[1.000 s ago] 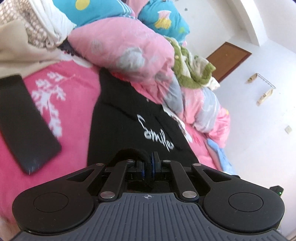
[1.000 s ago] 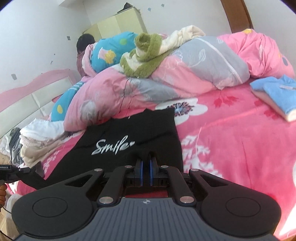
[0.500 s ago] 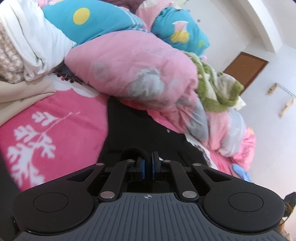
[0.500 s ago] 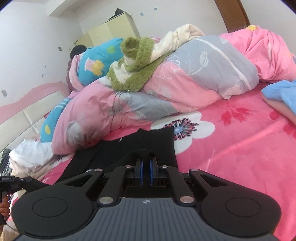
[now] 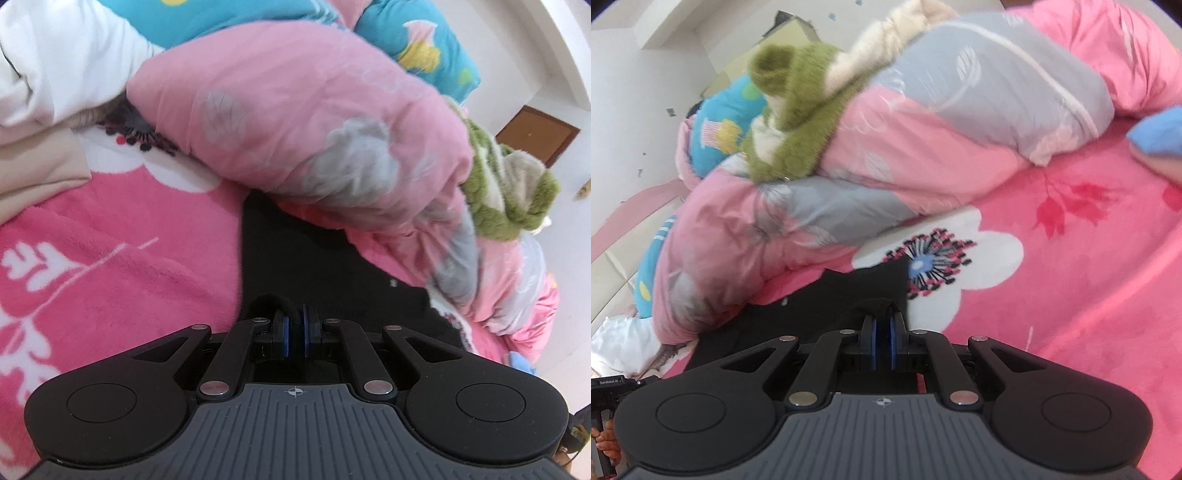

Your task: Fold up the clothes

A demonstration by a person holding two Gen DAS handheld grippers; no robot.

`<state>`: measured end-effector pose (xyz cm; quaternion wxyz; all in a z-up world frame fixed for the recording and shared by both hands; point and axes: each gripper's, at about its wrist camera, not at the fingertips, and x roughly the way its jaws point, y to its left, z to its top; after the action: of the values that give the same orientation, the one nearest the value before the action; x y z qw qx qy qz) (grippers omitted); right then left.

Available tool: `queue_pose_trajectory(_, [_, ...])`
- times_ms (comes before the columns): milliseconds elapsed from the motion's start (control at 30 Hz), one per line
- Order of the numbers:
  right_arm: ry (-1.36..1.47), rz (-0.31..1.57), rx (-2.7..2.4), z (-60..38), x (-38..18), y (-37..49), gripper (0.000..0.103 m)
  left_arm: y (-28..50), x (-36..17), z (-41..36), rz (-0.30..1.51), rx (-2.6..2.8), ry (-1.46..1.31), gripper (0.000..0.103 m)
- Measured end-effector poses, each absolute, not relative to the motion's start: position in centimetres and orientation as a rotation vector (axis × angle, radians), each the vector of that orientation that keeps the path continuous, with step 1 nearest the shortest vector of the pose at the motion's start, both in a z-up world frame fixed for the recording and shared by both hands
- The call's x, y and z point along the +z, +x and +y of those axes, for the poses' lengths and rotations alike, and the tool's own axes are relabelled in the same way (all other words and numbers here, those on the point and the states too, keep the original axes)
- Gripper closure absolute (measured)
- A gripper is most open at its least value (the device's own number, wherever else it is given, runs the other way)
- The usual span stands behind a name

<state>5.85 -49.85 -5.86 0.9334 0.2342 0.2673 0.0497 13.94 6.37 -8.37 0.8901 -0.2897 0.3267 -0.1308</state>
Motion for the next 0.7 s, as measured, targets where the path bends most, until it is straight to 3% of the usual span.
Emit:
queue_pose_trajectory(267, [0.518, 0.627, 0.097, -50.5, -9.5, 9.0, 0.096, 15.2, -10.0, 6.5, 0.742, -0.253, -0.599, 0.095])
queue_pose_trajectory(367, [0.572, 0.653, 0.089, -51.2, -10.3, 9.8, 0.094, 15.5, -9.8, 6.9, 0.772, -0.263, -0.651, 0.082])
queue_pose_trajectory(433, [0.609, 0.661, 0.089, -51.7, -10.3, 10.0, 0.088, 15.5, -9.7, 7.4, 0.776, -0.273, -0.709, 0.070])
queue_pose_trajectory(500, [0.667, 0.669, 0.096, -52.3, -10.5, 10.1, 0.075, 15.2, -9.4, 7.7, 0.767, -0.277, -0.763, 0.055])
queue_pose_trajectory(567, [0.727, 0.676, 0.105, -52.8, -10.7, 10.2, 0.074, 14.9, -8.9, 8.0, 0.753, -0.251, -0.777, 0.042])
queue_pose_trajectory(700, [0.812, 0.698, 0.088, -53.6, -10.5, 10.1, 0.066, 14.2, -7.6, 7.9, 0.705, -0.184, -0.700, 0.035])
